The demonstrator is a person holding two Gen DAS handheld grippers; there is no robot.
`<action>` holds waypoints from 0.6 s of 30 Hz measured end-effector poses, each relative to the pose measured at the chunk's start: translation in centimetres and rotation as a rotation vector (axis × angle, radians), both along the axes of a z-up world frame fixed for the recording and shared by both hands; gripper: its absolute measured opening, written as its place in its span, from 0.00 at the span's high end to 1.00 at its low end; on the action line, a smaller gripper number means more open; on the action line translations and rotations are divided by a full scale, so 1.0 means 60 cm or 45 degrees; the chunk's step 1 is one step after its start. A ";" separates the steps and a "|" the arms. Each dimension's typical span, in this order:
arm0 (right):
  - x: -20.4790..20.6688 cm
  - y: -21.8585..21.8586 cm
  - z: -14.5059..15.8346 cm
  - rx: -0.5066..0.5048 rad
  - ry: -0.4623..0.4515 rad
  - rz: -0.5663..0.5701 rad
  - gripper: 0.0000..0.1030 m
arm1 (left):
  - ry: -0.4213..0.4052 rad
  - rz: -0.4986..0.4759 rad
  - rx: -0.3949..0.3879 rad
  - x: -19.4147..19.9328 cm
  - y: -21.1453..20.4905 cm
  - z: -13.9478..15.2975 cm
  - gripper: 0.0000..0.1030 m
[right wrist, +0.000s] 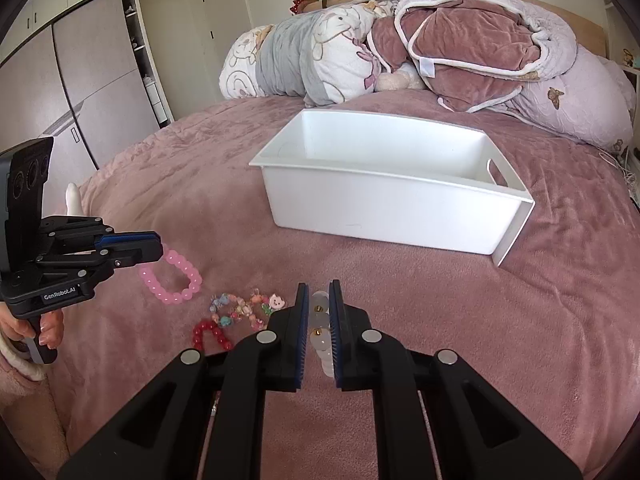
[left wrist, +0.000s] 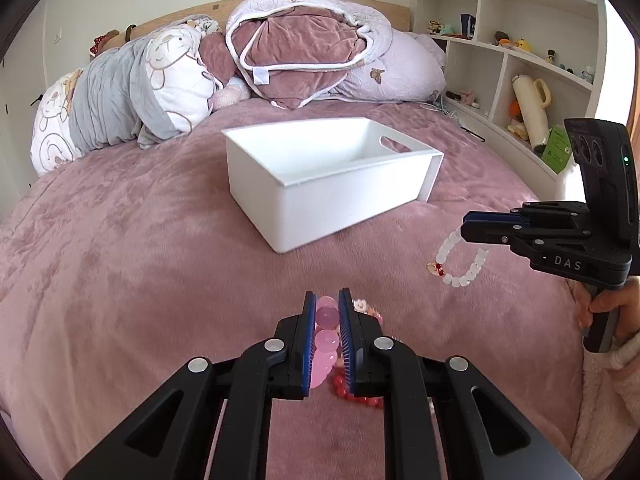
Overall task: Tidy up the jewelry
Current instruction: 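Lift both bracelets over the white box and open both tools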
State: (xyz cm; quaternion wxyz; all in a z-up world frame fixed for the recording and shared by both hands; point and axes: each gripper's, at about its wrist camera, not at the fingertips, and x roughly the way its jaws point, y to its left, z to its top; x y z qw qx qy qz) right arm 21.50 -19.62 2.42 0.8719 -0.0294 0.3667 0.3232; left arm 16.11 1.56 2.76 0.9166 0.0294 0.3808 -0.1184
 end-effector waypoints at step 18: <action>0.160 0.041 0.154 -0.104 -0.168 0.036 0.90 | 0.079 0.025 -0.192 0.250 -0.023 0.139 0.84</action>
